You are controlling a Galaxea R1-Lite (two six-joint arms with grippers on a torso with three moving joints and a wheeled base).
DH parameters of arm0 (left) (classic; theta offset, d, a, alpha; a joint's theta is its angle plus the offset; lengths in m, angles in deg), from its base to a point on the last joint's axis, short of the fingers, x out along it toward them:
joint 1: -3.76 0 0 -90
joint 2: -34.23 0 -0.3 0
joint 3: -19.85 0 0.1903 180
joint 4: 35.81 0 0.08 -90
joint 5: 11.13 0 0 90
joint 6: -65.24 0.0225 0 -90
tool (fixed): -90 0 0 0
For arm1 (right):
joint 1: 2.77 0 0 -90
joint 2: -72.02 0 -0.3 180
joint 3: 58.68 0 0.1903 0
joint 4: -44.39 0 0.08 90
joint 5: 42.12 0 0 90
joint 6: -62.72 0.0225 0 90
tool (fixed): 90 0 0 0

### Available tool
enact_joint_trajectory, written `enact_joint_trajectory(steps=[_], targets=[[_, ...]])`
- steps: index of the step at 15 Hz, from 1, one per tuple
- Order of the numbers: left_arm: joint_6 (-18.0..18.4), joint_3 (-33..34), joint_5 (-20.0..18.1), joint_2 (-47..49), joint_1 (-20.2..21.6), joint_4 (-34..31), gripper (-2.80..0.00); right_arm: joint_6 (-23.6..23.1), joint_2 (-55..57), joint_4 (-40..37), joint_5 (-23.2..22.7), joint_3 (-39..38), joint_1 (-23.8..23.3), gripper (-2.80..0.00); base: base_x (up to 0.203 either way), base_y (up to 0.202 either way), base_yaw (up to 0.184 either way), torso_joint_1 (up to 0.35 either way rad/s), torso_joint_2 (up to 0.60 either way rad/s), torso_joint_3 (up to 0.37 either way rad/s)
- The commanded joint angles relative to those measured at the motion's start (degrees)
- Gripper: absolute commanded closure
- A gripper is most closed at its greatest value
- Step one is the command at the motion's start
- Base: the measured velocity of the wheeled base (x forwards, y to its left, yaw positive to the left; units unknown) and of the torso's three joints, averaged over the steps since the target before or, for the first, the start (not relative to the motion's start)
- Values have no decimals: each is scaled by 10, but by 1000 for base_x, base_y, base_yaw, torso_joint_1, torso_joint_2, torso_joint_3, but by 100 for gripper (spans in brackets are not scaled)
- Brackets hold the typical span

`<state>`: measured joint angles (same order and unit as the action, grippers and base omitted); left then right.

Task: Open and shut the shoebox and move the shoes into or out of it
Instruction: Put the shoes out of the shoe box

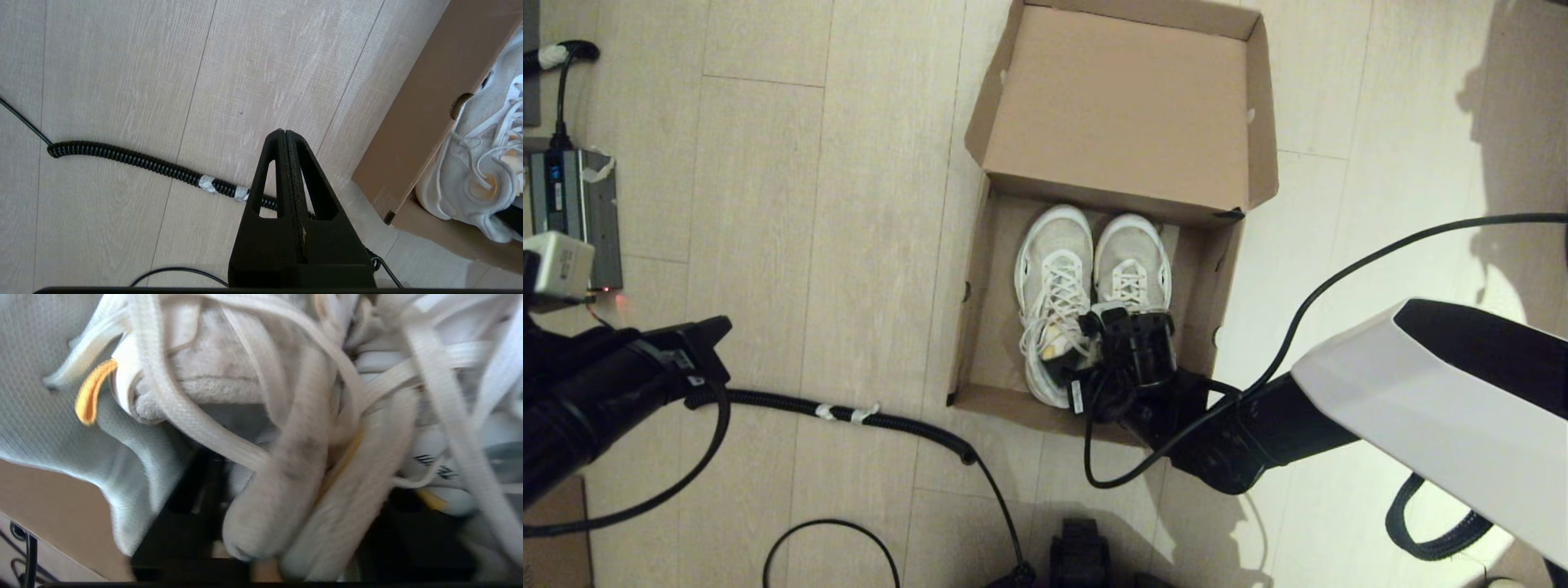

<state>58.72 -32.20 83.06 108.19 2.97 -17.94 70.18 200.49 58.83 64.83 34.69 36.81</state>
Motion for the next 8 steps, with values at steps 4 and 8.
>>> enact_joint_trajectory(steps=[4, 8], targets=[[-1, -1, 0, -24, 0, 1, 0, 7, -97, -86, -3, -1, 2, 0, 0, 0, 0, 0, 0, 0], [-2, -1, -2, -33, 0, 1, 0, 50, -206, -218, -58, 0, 4, 0, 0, 0, 0, 0, 0, 0]])
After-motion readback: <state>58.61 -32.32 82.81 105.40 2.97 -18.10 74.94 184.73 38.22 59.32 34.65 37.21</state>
